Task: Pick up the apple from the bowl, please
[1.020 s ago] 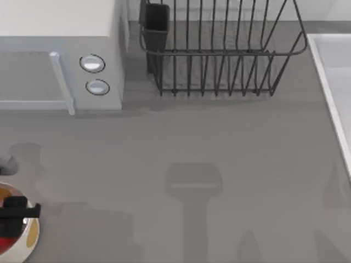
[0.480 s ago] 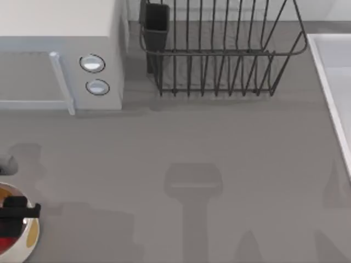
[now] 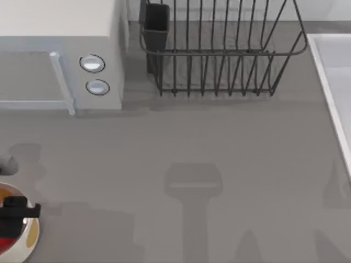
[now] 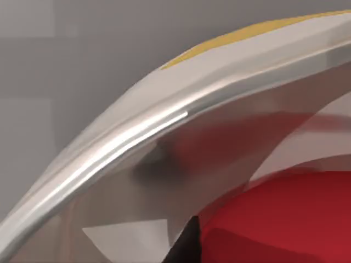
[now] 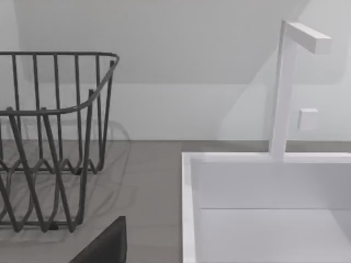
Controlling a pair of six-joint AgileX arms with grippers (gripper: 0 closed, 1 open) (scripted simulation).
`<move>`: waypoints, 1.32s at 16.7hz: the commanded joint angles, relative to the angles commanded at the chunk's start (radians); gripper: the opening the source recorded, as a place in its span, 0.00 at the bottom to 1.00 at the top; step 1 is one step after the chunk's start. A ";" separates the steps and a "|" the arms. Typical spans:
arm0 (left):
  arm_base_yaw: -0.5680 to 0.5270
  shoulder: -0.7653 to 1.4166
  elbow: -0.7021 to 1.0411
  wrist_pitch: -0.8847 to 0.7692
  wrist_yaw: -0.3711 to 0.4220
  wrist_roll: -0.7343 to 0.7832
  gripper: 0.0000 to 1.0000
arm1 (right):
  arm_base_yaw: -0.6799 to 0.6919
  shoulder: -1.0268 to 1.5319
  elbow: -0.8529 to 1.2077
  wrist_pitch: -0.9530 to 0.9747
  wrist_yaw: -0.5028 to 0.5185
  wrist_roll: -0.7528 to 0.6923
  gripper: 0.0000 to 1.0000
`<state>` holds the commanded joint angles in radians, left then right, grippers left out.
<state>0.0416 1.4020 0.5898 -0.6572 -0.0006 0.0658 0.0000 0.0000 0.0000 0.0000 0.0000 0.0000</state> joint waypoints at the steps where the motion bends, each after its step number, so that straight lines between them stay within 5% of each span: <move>1: 0.000 0.000 0.002 -0.002 0.000 0.000 0.00 | 0.000 0.000 0.000 0.000 0.000 0.000 1.00; 6: -0.003 0.014 0.163 -0.167 0.000 -0.002 0.00 | 0.000 0.000 0.000 0.000 0.000 0.000 1.00; 16: -0.016 -0.026 0.890 -0.937 -0.002 -0.016 0.00 | 0.000 0.000 0.000 0.000 0.000 0.000 1.00; 22: -0.019 -0.049 0.996 -1.046 -0.002 -0.019 0.00 | 0.000 0.000 0.000 0.000 0.000 0.000 1.00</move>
<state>0.0229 1.3528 1.5862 -1.7027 -0.0024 0.0464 0.0000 0.0000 0.0000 0.0000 0.0000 0.0000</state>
